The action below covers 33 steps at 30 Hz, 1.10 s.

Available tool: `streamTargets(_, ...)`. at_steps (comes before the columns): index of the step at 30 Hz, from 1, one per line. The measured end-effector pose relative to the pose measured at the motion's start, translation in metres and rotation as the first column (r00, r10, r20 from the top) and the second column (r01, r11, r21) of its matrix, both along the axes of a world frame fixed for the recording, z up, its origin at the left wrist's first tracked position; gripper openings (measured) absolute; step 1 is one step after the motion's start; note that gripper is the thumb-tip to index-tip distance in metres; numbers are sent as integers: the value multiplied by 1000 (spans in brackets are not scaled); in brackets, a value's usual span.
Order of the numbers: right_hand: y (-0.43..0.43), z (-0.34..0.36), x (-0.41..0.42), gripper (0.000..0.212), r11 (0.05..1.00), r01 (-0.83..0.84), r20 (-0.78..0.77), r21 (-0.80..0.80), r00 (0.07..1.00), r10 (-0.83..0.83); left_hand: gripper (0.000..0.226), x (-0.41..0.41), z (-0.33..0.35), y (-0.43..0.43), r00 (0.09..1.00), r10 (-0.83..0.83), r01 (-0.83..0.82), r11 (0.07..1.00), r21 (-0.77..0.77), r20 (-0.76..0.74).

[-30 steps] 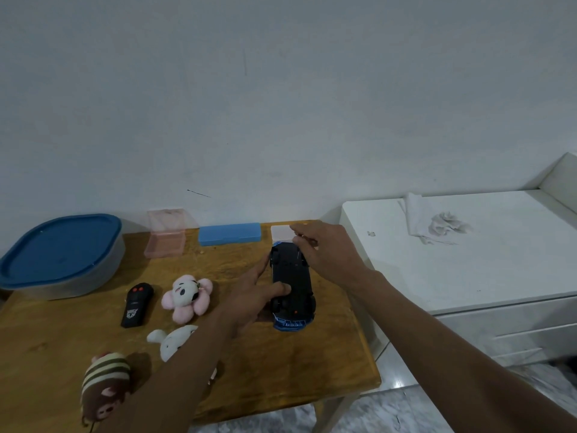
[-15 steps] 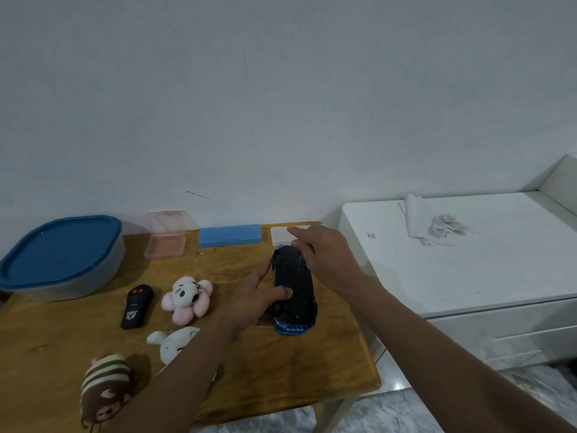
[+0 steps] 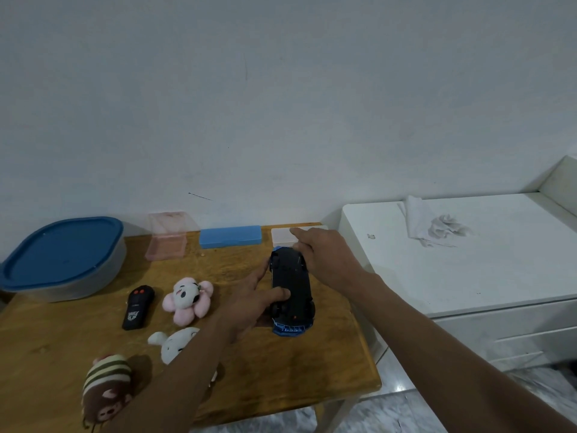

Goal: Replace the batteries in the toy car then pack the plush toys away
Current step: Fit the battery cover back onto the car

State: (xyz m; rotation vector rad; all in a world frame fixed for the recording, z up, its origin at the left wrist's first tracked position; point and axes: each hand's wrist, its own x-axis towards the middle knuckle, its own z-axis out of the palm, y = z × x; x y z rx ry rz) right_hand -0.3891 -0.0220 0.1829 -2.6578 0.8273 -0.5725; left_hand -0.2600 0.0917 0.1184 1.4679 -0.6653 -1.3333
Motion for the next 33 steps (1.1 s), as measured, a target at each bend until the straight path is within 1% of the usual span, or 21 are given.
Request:
streamTargets(4,1,0,-1,40,1000,-15,-10,-27,1000,15,83,0,0,1,1000,5,-5,1000,15,4)
streamTargets(8,1,0,-2,40,999,-31,-2,-10,1000,31,85,1,0,1,1000,6,-6,1000,23,10)
streamTargets(10,2,-1,-2,41,999,-35,-16,-33,999,35,84,0,0,1,1000,5,-5,1000,22,23)
streamTargets(12,1,-3,-3,40,999,-23,12,-28,1000,24,82,-1,1,1,1000,6,-6,1000,12,17)
streamTargets(14,1,-4,-3,39,1000,-13,53,24,999,11,81,-2,1,1,1000,3,-3,1000,11,9)
streamTargets(19,1,-9,-9,37,990,57,97,128,993,-69,77,-9,0,3,999,-28,29,1000,-3,25)
streamTargets(22,2,-15,-16,34,979,124,155,163,977,-149,76,-16,-6,3,1000,-28,28,1000,-6,3)
streamTargets(24,0,-19,-22,30,958,172,172,228,962,-213,78,-23,-13,4,1000,-23,23,1000,8,-11)
streamTargets(26,-2,-24,-29,28,936,190,163,296,956,-245,80,-30,-21,7,1000,-4,5,1000,30,-21)
streamTargets(29,-2,-37,-45,34,903,208,108,377,958,-266,81,-39,-32,12,999,-17,19,998,52,-42)
streamTargets(31,-2,-51,-57,40,864,249,56,436,951,-303,83,-45,-37,14,997,-20,25,997,73,-71)
streamTargets(33,-2,-68,-68,41,810,315,9,494,930,-367,84,-51,-43,17,994,9,2,995,101,-110)
